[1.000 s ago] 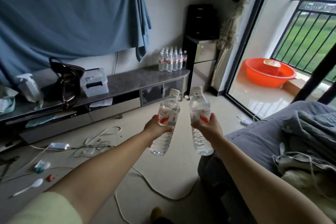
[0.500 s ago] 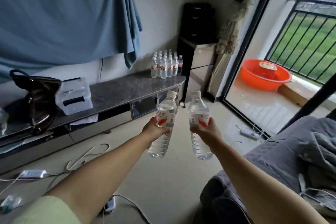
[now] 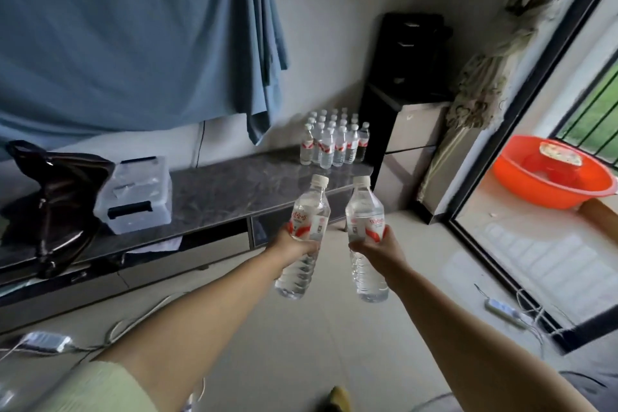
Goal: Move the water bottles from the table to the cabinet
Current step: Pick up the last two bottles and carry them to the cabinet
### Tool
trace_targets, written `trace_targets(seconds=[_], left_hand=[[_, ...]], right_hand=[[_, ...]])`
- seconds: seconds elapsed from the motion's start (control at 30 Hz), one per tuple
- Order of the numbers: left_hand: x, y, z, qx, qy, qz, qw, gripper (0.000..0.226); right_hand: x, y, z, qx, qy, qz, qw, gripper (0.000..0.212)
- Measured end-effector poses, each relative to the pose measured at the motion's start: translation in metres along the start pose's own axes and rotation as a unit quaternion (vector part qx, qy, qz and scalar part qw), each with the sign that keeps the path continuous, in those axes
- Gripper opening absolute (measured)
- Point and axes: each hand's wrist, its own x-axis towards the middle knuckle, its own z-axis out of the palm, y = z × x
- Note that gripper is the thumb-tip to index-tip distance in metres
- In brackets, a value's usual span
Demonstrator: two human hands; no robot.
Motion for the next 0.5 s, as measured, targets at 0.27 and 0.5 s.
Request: trace_targets(seconds=[0.27,0.5], left_hand=[[0.135,0.064,0.050,-0.052,0.002,-0.041,0.998,0.038],[0.232,0.086,0.074,-0.037,0.003,-0.077,0.996,0.045]], right_hand=[[0.160,-0.027,-0.047,0.018,-0.008,0.014,1.000,0.047],[0.246,-0.025,-0.062,0.034,0.015,0.048,0.998,0.044]])
